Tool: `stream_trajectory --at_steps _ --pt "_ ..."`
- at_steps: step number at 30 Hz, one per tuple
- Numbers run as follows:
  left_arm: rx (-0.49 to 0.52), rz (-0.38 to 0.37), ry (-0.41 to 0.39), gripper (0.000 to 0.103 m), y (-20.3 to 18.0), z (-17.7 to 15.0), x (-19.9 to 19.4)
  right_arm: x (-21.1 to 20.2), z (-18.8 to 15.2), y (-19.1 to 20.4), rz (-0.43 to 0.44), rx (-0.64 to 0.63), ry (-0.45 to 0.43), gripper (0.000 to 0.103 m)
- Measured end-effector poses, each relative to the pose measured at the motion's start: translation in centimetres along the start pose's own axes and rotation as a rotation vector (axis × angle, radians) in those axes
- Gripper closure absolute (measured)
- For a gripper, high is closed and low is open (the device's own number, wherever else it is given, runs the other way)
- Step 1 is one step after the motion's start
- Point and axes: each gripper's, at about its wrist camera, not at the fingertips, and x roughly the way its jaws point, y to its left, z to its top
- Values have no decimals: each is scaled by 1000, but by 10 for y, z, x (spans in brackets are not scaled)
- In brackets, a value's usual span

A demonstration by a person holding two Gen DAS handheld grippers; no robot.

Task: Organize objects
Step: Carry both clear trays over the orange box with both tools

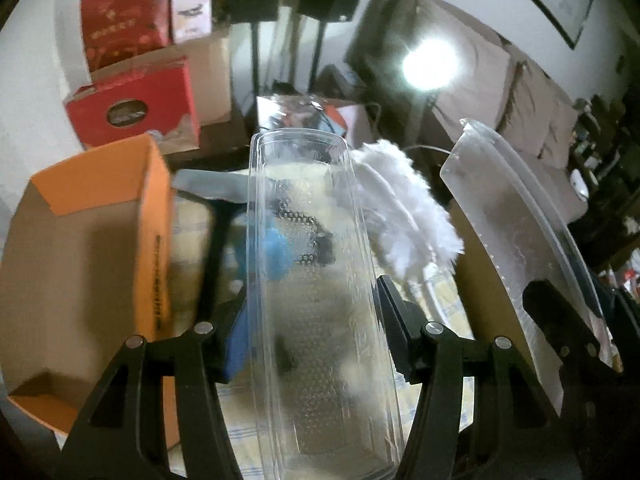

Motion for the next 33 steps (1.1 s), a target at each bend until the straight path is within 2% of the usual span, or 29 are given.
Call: stream_trajectory --at_steps 3,5,22,33 --pt "-19 19 -17 49 16 1 -9 4 7 13 22 -14 -2 45" --pt "-73 78 -20 49 28 1 -17 7 11 24 29 -27 -6 45" --pt "-205 228 -68 48 128 -8 -61 40 31 120 151 -79 2 45" --pt "-223 346 -173 48 162 -33 -77 60 36 159 197 -104 59 45"
